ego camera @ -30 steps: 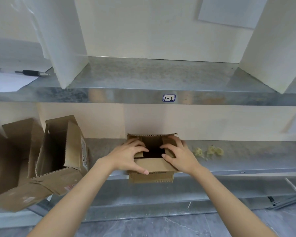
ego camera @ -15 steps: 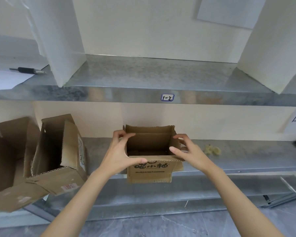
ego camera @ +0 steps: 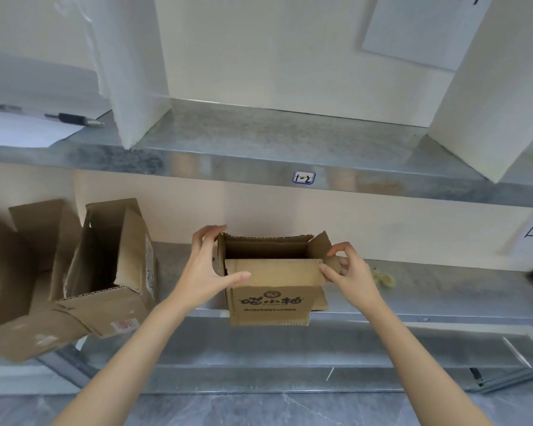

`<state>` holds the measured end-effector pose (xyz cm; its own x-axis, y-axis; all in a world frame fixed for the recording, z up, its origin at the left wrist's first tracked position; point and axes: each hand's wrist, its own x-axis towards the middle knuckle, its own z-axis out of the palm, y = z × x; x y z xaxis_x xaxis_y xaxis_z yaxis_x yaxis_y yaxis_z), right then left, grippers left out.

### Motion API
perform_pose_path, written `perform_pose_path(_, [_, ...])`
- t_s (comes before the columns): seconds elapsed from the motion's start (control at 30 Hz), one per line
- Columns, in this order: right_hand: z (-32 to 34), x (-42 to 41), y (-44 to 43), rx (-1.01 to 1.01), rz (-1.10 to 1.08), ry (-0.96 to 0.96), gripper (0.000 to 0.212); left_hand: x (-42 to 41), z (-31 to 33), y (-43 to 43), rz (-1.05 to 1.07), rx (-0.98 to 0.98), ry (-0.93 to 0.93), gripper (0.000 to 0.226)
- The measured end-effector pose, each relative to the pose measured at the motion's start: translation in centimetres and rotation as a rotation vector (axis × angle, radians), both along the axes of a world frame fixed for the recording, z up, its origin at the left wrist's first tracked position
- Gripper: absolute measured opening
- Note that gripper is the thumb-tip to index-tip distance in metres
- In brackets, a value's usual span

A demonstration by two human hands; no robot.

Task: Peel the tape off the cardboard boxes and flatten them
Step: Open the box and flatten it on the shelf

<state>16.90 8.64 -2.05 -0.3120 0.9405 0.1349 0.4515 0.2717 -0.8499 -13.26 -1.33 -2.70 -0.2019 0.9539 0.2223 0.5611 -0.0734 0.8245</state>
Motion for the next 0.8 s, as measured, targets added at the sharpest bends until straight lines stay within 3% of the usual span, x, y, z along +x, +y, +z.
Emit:
perform_pose_path(0.3, [-0.8, -0.6, -1.1, 0.06, 0.139, -0.311, 0.043, -0.3, -1.5, -0.4, -0.099, -0.04, 0.196, 0.081])
perform_pose_path(0.43, [-0.7, -0.8, -1.0, 0.087, 0.088, -0.192, 0.033, -0.7, -1.4, -0.7, -0.044, -0.03, 0.256, 0.093])
perform_pose_path(0.6, [1.0, -0.3, -0.5, 0.102, 0.101, -0.088, 0.033, -1.5, -0.4, -0.8, 0.023, -0.014, 0.136, 0.124])
perform_pose_path(0.8, [1.8, 0.3, 0.2, 0.023, 0.093, -0.042, 0.03, -1.8, 0.2, -0.4, 0.012, -0.058, -0.052, 0.125])
